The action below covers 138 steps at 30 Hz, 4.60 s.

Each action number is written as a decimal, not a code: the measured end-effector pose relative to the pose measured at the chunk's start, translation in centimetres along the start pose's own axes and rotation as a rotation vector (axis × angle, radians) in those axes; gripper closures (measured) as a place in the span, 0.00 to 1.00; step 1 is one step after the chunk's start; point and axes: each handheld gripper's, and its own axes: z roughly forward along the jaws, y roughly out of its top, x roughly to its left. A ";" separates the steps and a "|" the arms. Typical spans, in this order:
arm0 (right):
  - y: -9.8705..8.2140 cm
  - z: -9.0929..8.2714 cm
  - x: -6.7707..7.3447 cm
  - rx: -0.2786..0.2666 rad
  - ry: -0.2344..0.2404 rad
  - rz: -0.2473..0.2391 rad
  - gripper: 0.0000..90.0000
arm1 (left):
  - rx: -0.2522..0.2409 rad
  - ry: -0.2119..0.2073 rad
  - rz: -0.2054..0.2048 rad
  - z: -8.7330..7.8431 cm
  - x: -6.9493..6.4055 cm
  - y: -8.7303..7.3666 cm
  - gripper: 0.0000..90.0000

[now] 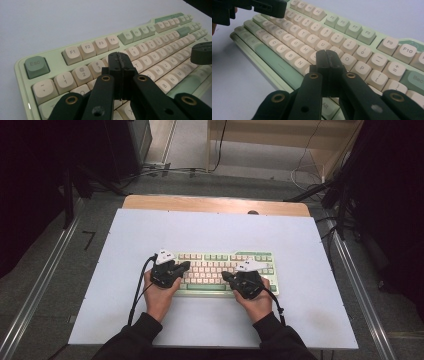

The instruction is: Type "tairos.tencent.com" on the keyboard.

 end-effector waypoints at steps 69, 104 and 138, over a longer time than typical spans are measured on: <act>1.2 1.5 1.4 -0.002 0.030 -0.028 0.97 | -0.012 -0.007 -0.006 -0.2 0.0 0.1 1.00; 1.3 0.5 -0.3 -0.022 -0.002 0.008 0.97 | 0.009 -0.057 0.005 -0.7 -1.0 -0.5 1.00; 1.2 0.4 -0.5 -0.022 -0.006 0.012 0.97 | 0.071 -0.081 0.044 0.0 -2.1 -1.7 1.00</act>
